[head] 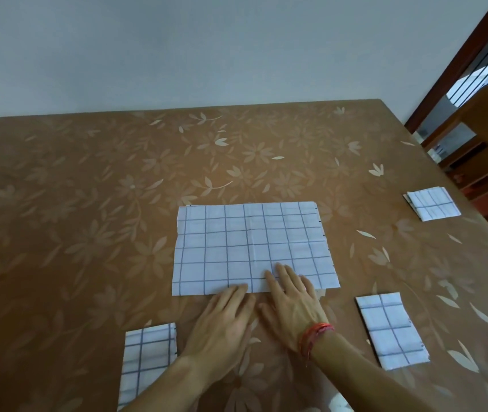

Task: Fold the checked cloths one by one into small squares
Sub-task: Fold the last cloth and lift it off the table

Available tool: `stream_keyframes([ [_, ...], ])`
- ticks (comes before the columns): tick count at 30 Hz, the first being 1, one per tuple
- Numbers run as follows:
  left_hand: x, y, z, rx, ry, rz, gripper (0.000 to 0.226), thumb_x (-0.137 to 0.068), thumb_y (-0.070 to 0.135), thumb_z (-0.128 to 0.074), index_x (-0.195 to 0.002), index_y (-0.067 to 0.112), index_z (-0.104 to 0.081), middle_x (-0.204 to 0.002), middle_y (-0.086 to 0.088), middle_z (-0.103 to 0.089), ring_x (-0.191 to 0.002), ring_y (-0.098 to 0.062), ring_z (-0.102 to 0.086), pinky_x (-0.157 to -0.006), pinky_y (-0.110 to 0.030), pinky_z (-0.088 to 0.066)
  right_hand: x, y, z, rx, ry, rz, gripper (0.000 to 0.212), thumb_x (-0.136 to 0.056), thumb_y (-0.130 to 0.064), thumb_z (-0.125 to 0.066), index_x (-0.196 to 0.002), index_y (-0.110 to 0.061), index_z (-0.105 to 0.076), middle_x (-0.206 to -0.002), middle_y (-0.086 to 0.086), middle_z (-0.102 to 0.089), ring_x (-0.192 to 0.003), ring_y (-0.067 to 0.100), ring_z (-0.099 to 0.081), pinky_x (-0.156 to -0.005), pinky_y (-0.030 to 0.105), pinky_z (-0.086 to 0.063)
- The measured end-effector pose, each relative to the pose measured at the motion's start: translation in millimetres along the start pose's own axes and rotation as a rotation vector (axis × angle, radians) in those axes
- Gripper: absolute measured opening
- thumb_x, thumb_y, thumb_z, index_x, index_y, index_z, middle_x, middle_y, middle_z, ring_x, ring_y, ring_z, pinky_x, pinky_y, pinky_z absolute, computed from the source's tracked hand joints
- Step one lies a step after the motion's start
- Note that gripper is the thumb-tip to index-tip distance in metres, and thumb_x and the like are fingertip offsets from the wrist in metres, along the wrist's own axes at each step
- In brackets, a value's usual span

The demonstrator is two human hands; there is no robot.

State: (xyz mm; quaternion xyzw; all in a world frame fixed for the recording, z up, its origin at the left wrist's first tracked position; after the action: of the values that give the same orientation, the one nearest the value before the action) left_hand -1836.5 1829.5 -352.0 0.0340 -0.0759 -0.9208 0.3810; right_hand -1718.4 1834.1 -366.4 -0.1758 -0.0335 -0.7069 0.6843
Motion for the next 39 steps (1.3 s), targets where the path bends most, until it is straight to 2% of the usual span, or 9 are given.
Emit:
stream_keyframes([
  [7, -6, -1, 2, 0.000, -0.020, 0.035, 0.053, -0.092, 0.042, -0.035, -0.125, 0.010, -0.061, -0.134, -0.010, -0.058, -0.126, -0.024, -0.052, -0.103, -0.040, -0.043, 2, -2, 6, 0.014, -0.055, 0.002, 0.091, -0.073, -0.059, 0.007, -0.154, -0.018, -0.004, -0.162, 0.009, 0.004, -0.149, 0.023, 0.006, -0.119, 0.040, -0.001],
  [10, -4, -4, -7, -0.023, -0.063, 0.048, 0.056, -0.091, 0.040, -0.036, -0.128, 0.007, -0.061, -0.136, -0.011, -0.056, -0.129, -0.024, -0.051, -0.106, -0.039, -0.039, 6, -14, 3, 0.063, -0.022, 0.051, 0.079, -0.085, -0.053, -0.013, -0.150, -0.010, -0.025, -0.159, 0.015, -0.017, -0.147, 0.029, -0.017, -0.117, 0.043, -0.020],
  [13, -3, -5, -12, -0.007, -0.080, 0.062, 0.056, -0.092, 0.037, -0.035, -0.134, 0.006, -0.055, -0.141, -0.010, -0.053, -0.133, -0.022, -0.047, -0.110, -0.039, -0.035, 13, -30, -11, 0.078, 0.004, 0.117, 0.066, -0.087, -0.046, -0.035, -0.137, -0.006, -0.050, -0.145, 0.015, -0.047, -0.134, 0.029, -0.045, -0.101, 0.045, -0.047],
  [22, 6, -19, -15, 0.002, -0.133, 0.157, 0.050, -0.088, 0.024, -0.041, -0.132, 0.005, -0.057, -0.141, -0.012, -0.052, -0.132, -0.022, -0.048, -0.106, -0.034, -0.035, 14, -54, -22, 0.078, 0.039, 0.149, 0.059, -0.093, -0.041, -0.032, -0.138, -0.006, -0.051, -0.145, 0.012, -0.047, -0.135, 0.024, -0.043, -0.102, 0.042, -0.045],
  [26, 13, -27, -16, -0.028, -0.205, 0.210, 0.055, -0.087, 0.032, -0.036, -0.124, 0.003, -0.064, -0.135, -0.012, -0.058, -0.125, -0.023, -0.056, -0.100, -0.034, -0.042, 15, -51, -27, 0.048, 0.017, 0.132, 0.085, -0.094, -0.056, 0.010, -0.147, -0.003, -0.031, -0.157, 0.010, -0.020, -0.146, 0.023, -0.017, -0.116, 0.041, -0.012],
  [28, 19, -34, -11, -0.025, -0.210, 0.292, 0.062, -0.088, 0.034, -0.027, -0.129, 0.002, -0.060, -0.141, -0.014, -0.052, -0.130, -0.024, -0.051, -0.104, -0.035, -0.038, 18, -47, -21, 0.063, 0.064, 0.123, 0.086, -0.092, -0.057, 0.012, -0.150, -0.002, -0.021, -0.159, 0.010, -0.009, -0.146, 0.021, -0.003, -0.116, 0.038, 0.000],
  [30, 25, -41, -6, -0.045, -0.208, 0.337, 0.070, -0.092, 0.036, -0.010, -0.147, 0.001, -0.033, -0.157, -0.015, -0.024, -0.146, -0.024, -0.024, -0.115, -0.035, -0.017, 21, -37, -23, 0.068, 0.013, 0.087, 0.082, -0.088, -0.055, 0.003, -0.152, -0.005, -0.007, -0.160, 0.008, 0.006, -0.143, 0.016, 0.015, -0.114, 0.033, 0.011],
  [33, 32, -51, -4, -0.019, -0.255, 0.402, 0.060, -0.103, 0.035, -0.012, -0.153, 0.003, -0.004, -0.162, -0.011, 0.005, -0.150, -0.021, 0.004, -0.120, -0.034, 0.000, 26, -15, -22, 0.058, -0.038, 0.009, 0.082, -0.087, -0.057, 0.000, -0.153, -0.007, 0.003, -0.160, 0.006, 0.015, -0.145, 0.016, 0.019, -0.117, 0.034, 0.013],
  [39, 42, -68, 1, 0.010, -0.303, 0.508, 0.062, -0.103, 0.038, -0.021, -0.153, 0.003, -0.009, -0.162, -0.011, 0.000, -0.150, -0.020, -0.002, -0.121, -0.035, -0.011, 39, 29, -14, 0.032, -0.042, -0.157, 0.091, -0.080, -0.061, 0.005, -0.153, -0.007, 0.000, -0.161, 0.011, 0.009, -0.148, 0.024, 0.011, -0.120, 0.038, 0.007],
])
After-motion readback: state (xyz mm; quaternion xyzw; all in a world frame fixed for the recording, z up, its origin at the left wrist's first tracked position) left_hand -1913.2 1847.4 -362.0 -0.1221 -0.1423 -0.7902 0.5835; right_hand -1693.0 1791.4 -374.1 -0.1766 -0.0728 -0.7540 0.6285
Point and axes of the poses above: each hand's wrist, its own x-axis away from the middle knuckle, its own z-axis out of the back of the hand, y = z × x, the point moved 9 cm from there along -x, towards the middle knuckle
